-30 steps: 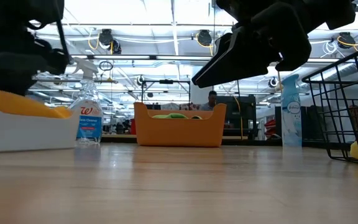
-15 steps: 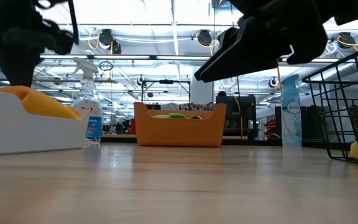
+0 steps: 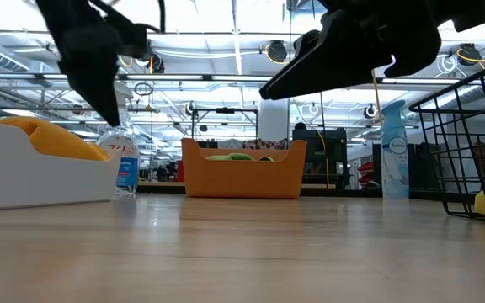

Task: Sort microfiber towel by color & place in baskets
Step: Adjust the white bin, then return to Home Position

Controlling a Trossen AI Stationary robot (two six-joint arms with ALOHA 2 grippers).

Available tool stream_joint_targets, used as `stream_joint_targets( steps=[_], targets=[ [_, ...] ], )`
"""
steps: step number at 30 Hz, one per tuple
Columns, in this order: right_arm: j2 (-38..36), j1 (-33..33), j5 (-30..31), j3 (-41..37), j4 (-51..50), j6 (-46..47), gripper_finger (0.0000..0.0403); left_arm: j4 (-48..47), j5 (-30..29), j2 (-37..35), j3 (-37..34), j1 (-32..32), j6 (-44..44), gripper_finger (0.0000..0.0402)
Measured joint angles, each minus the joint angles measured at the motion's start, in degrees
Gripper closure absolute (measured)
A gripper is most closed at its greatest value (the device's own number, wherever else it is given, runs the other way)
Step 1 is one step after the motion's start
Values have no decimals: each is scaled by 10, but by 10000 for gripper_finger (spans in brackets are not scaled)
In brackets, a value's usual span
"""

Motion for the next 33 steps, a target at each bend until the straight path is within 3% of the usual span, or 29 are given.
stream_joint_targets(
  steps=[9,18,24,29,33],
  targets=[
    [0,4,0,0,0,2,195,65,-14,54,-6,76,165,398],
    [0,5,0,0,-5,2,195,-1,-10,70,-6,110,169,398],
    [-11,5,0,0,-10,0,195,13,-10,68,-7,111,206,398],
    [-51,7,1,0,-51,-2,195,24,-32,29,-3,110,219,398],
    [-97,7,0,0,-77,-32,195,73,-42,-43,-6,110,273,398]
  ],
)
